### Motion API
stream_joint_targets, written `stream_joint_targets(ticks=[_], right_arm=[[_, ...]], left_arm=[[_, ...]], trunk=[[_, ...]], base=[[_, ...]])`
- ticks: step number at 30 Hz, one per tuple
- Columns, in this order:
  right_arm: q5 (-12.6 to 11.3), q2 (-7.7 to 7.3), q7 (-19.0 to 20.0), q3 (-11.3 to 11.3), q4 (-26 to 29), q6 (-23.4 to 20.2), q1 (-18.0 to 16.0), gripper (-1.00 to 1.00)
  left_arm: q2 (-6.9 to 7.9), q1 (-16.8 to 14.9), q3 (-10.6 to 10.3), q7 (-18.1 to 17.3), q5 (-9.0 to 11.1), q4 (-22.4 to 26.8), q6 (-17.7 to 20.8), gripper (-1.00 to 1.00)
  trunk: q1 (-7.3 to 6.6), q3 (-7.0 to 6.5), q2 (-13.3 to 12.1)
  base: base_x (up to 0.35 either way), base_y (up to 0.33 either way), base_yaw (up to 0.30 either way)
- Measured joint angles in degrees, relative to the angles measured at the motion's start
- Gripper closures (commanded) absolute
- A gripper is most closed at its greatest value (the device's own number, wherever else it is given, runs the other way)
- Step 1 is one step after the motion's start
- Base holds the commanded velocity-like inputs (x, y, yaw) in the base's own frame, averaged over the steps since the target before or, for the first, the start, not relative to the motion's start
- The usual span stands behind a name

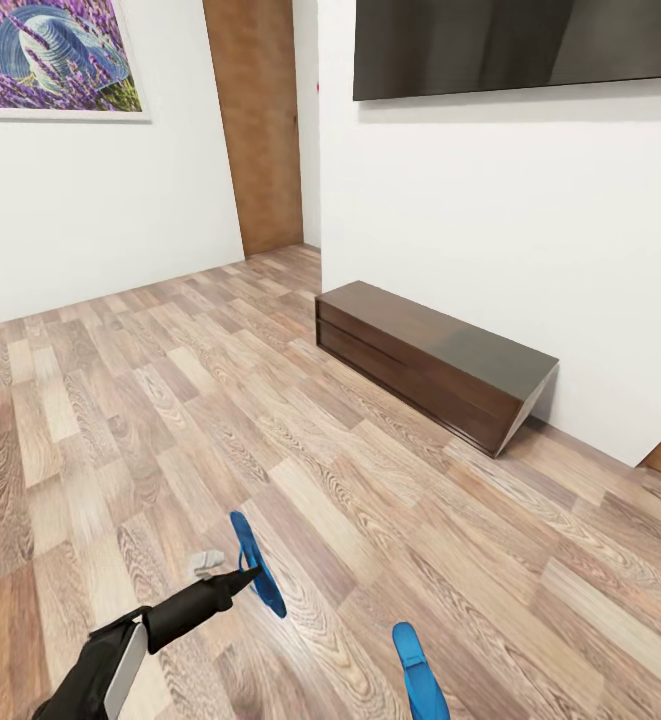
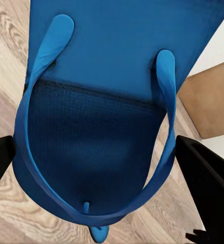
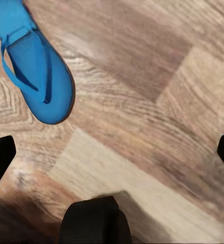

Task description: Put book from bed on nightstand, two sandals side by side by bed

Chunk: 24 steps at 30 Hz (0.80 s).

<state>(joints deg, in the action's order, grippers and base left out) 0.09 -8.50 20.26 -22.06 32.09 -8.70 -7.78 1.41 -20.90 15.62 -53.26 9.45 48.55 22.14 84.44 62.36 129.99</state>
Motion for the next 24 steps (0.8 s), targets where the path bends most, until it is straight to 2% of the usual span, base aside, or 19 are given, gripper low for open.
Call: stream_joint_targets(ticks=[1, 2, 3, 4, 5, 6, 9, 11, 13, 18, 19, 21, 24], right_arm=[[0.89, 0.65, -2.11, 0.02, 0.96, -1.03, -0.89, -1.0], [2.44, 2.39, -5.72, 0.06, 2.25, -3.63, -3.09, -1.0], [4.03, 4.59, -8.85, 0.08, 3.01, -6.75, -6.26, -1.0], [6.77, 7.48, -12.58, 0.08, 3.44, -10.75, -11.12, -1.0], [7.89, 8.41, -13.69, 0.06, 3.46, -11.88, -13.52, -1.0], [10.77, 9.92, -15.88, 0.2, 3.32, -13.92, -16.39, -1.0], [14.35, 11.87, -17.69, 0.51, 3.31, -15.77, -19.34, -1.0], [14.91, 12.18, -17.91, 1.12, 3.31, -16.03, -19.77, -1.0], [15.19, 12.7, -18.03, 3.25, 3.31, -16.16, -19.99, -1.0], [15.1, 13.22, -18.1, 14.58, 2.96, -16.13, -20.14, -1.0], [15.11, 13.24, -18.1, 15.67, 2.9, -16.1, -20.15, -1.0], [15.04, 13.37, -18.09, 20.29, 1.98, -15.87, -20.16, -1.0], [14.94, 13.47, -18.06, 22.93, 1.34, -15.71, -20.16, -1.0]], left_arm=[[-0.07, 0.0, 0.0, 0.25, 0.02, 0.02, 0.01, 1.0], [-0.17, -0.01, -0.02, 0.55, 0.01, 0.02, 0.0, 1.0], [-0.23, -0.01, 0.01, 0.65, 0.05, 0.0, 0.0, 1.0], [-0.26, -0.01, 0.03, 0.63, 0.12, 0.03, 0.06, 1.0], [-0.28, 0.0, 0.04, 0.62, 0.16, 0.03, 0.09, 1.0], [-0.31, 0.0, 0.06, 0.59, 0.21, 0.03, 0.17, 1.0], [-0.44, 0.0, 0.0, 0.64, 0.34, 0.01, 0.19, 1.0], [-0.48, 0.0, 0.07, 0.77, 0.4, 0.0, 0.15, 1.0], [-0.46, 0.0, 0.16, 0.86, 0.45, -0.02, 0.12, 1.0], [-0.49, 0.0, 0.19, 1.08, 0.39, -0.04, 0.05, 1.0], [-0.49, 0.0, 0.18, 1.11, 0.39, -0.05, 0.04, 1.0], [-0.52, 0.0, 0.16, 1.16, 0.39, -0.06, 0.02, 1.0], [-0.52, 0.0, 0.16, 1.18, 0.39, -0.07, 0.02, 1.0]], trunk=[[0.0, 0.0, 0.0], [0.0, 0.0, 0.0], [0.0, 0.0, 0.0], [0.0, 0.0, 0.0], [0.0, 0.0, 0.0], [0.0, 0.0, 0.0], [0.0, 0.0, 0.0], [0.0, 0.01, 0.0], [0.0, 0.01, 0.0], [0.0, 0.01, 0.0], [0.0, 0.01, 0.0], [0.0, 0.01, 0.0], [0.0, 0.01, 0.0]], base=[[0.0, 0.0, 0.0], [0.0, 0.0, 0.0], [0.0, 0.0, 0.0], [0.0, 0.0, 0.0], [0.0, 0.0, 0.0], [0.0, 0.0, 0.0], [0.0, 0.0, 0.0], [0.0, 0.0, 0.0], [0.0, 0.0, 0.0], [0.0, 0.0, 0.0], [0.0, 0.0, 0.0], [0.0, 0.0, 0.0], [0.0, 0.0, 0.0]])
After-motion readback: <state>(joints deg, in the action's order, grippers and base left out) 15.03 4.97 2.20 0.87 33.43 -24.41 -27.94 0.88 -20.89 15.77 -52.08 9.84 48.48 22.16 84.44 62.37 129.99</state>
